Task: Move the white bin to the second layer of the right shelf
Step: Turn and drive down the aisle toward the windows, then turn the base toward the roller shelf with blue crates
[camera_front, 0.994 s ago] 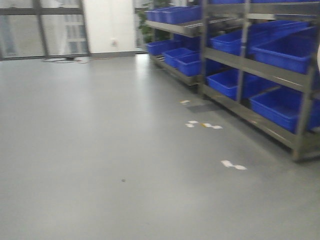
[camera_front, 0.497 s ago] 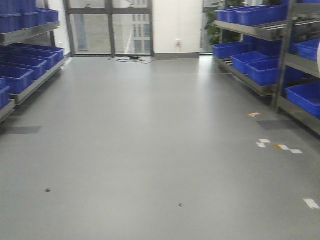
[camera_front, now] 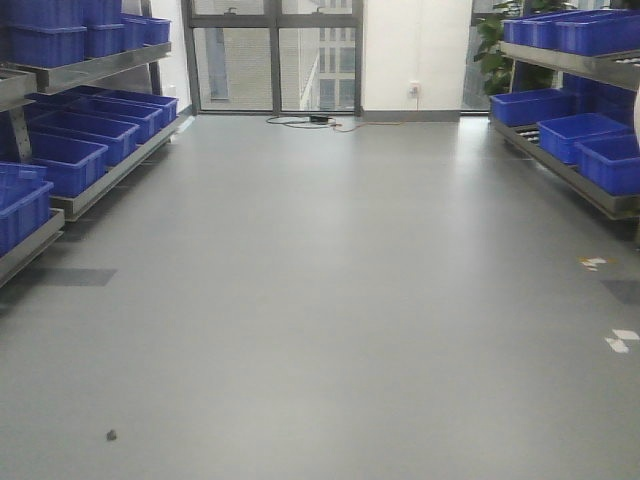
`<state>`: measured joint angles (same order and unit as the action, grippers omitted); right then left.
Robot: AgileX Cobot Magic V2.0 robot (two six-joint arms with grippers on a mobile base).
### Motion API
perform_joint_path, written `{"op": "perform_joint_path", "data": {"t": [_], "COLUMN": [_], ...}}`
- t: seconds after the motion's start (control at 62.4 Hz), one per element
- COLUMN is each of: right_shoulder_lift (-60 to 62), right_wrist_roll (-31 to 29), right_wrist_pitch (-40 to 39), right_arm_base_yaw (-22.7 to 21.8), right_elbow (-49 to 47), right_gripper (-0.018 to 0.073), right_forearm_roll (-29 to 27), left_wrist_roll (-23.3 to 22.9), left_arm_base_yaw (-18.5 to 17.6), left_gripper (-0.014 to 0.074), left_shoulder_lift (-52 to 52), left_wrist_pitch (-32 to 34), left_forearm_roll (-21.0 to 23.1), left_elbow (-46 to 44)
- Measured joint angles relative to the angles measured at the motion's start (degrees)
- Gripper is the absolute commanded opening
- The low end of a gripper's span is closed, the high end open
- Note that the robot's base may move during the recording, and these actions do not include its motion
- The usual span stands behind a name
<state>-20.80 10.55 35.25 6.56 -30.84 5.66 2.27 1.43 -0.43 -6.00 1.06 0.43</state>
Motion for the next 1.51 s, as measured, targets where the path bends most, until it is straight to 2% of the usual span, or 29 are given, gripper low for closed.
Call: {"op": "perform_joint_path", "data": {"t": [1.507], "right_shoulder_lift": [0.0], "right_wrist_roll": [0.0], "right_wrist_pitch": [0.09], "right_arm_base_yaw": [0.0], "right_elbow": [0.0], "right_gripper": [0.0055], "right_forearm_roll": [0.0], "left_wrist_roll": [0.0], "left_arm_base_yaw": [0.0], "left_gripper": [0.0085], "left_shoulder_lift": [0.0], "left_wrist_pitch": [0.0], "left_forearm_roll": [0.0], "left_elbow": [0.0]}}
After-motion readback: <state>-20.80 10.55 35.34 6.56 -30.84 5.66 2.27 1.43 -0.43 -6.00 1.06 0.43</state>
